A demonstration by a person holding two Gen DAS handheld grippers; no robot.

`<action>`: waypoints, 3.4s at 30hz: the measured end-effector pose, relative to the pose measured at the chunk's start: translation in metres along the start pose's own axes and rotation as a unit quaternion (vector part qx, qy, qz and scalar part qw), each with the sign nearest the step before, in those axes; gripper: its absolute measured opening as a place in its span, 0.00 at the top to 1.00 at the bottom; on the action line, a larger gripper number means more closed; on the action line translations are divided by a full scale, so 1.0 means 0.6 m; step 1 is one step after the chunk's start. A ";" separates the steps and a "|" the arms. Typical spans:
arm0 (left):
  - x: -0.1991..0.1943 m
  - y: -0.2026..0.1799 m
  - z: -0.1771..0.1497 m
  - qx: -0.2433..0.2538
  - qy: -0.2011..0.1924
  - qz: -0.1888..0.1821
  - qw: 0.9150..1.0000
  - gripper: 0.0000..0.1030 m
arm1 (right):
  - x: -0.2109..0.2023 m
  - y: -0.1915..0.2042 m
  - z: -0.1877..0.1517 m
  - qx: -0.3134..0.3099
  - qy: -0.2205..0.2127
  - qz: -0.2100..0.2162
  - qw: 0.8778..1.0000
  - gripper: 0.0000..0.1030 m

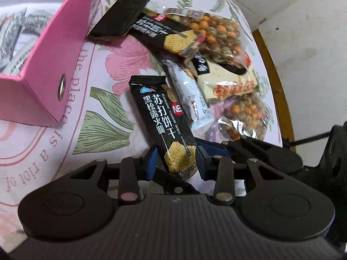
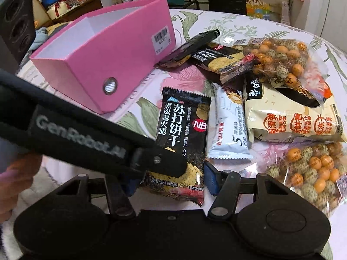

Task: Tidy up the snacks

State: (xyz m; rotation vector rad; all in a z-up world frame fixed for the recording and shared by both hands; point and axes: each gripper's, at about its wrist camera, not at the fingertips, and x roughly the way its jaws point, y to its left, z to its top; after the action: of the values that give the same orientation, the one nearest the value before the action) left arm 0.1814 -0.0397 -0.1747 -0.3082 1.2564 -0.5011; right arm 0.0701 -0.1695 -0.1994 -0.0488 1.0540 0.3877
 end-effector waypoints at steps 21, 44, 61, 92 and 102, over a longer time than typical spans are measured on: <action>-0.183 -0.058 -0.041 0.126 0.020 0.037 0.991 0.65 | -0.154 0.136 0.000 -0.015 -0.035 -0.033 0.999 0.41; -0.287 0.187 0.102 -0.002 -0.131 0.030 0.991 0.63 | -0.028 0.275 0.236 -0.196 -0.093 -0.028 0.976 0.41; -0.251 0.240 0.108 -0.058 -0.143 0.039 0.987 0.52 | 0.035 0.274 0.252 -0.181 -0.056 -0.032 0.981 0.33; -0.239 0.021 0.011 0.033 -0.173 -0.019 0.984 0.50 | -0.101 -0.011 0.068 -0.032 -0.089 -0.059 0.994 0.38; -0.112 -0.046 0.079 -0.043 -0.152 -0.002 0.987 0.49 | -0.033 -0.057 0.054 0.005 -0.056 -0.041 0.998 0.48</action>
State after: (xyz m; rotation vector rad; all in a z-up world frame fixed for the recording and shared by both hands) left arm 0.2065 -0.0306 -0.0921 -0.4427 0.9821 -0.3864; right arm 0.1001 -0.1998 -0.1716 -0.0614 0.9391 0.3071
